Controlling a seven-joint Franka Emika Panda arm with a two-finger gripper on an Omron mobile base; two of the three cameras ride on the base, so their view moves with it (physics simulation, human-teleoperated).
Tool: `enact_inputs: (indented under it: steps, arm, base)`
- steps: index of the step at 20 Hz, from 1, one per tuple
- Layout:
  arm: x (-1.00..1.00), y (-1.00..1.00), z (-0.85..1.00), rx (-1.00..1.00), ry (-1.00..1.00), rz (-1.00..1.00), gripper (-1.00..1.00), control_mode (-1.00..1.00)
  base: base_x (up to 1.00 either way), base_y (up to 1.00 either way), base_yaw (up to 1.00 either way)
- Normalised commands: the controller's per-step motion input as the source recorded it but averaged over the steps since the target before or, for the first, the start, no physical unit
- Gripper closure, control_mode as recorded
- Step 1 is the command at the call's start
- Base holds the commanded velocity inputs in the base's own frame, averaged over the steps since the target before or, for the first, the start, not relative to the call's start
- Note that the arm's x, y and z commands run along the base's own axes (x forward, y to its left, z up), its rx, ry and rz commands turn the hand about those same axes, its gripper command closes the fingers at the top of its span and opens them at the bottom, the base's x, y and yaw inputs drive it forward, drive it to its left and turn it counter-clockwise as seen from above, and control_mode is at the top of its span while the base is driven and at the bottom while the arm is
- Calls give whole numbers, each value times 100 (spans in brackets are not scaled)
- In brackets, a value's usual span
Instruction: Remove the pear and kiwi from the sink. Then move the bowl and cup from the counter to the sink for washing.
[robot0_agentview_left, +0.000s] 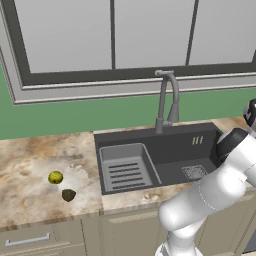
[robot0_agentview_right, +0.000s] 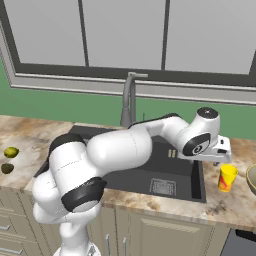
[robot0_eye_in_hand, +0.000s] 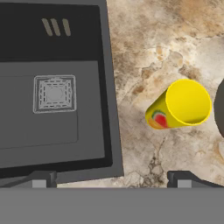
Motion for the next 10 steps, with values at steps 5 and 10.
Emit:
enact_inputs:
  steps: [5, 10]
  arm:
    - [21, -23, -12, 0, 5, 0, -100, -100]
    - [13, -25, -5, 0, 0, 0, -100, -100]
  base:
    - [0, 0, 0]
    - [0, 0, 0]
